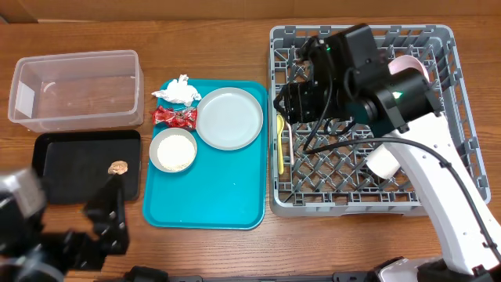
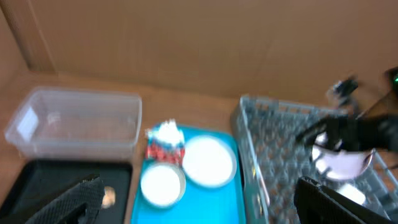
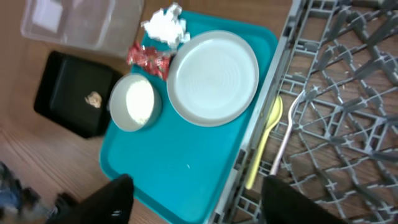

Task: Sort waste into correct bins and load items into the dishwasher rack
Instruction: 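Stand the plate upright in the rack's back right slots, then grasp the rim of the white plate on the teal tray with the left gripper, then lift the white plate and hand it to the right gripper over the rack, then stand the white plate upright in the rack beside the pink plate, then grasp the rim of the white rice bowl with the left gripper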

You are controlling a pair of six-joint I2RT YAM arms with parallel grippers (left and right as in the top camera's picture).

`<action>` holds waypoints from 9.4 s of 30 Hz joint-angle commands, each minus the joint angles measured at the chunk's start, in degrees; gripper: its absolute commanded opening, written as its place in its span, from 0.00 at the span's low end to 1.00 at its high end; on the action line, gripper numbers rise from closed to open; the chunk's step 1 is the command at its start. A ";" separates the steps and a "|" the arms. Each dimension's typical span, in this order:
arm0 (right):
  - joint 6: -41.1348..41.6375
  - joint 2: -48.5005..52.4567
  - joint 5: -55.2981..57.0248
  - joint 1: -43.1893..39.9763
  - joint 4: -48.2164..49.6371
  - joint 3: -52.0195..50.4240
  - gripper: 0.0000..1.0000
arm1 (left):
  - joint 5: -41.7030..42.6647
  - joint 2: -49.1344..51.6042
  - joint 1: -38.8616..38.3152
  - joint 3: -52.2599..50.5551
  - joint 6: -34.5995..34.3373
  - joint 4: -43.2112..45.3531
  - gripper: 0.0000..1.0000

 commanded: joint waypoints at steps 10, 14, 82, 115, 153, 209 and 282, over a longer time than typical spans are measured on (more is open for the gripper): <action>6.47 -20.13 11.13 -7.21 -4.61 5.77 0.76 | 13.75 21.42 -0.17 -15.93 -8.92 2.64 0.69; 6.64 -24.74 11.23 -9.81 -5.84 5.77 0.79 | 13.09 32.04 -2.89 -19.02 -16.52 4.83 0.63; 5.99 -25.46 22.10 -11.10 -18.23 5.55 0.89 | 2.49 61.22 -8.41 -37.48 -50.45 28.59 0.33; 5.97 -25.53 22.08 -11.10 -18.21 5.55 0.89 | -4.98 50.90 -7.85 -24.50 -40.72 16.79 0.04; -31.82 -5.14 -38.77 -7.19 -5.18 5.55 0.77 | 3.54 10.23 -7.98 -16.79 -16.13 6.62 0.04; -2.64 -5.99 18.86 -10.62 -5.68 5.66 0.04 | 2.80 9.73 -7.98 -12.46 -9.70 7.45 0.80; -2.40 -15.96 -5.75 -22.27 -18.88 18.34 1.00 | -7.58 38.45 -7.96 -11.78 -7.21 -3.41 0.72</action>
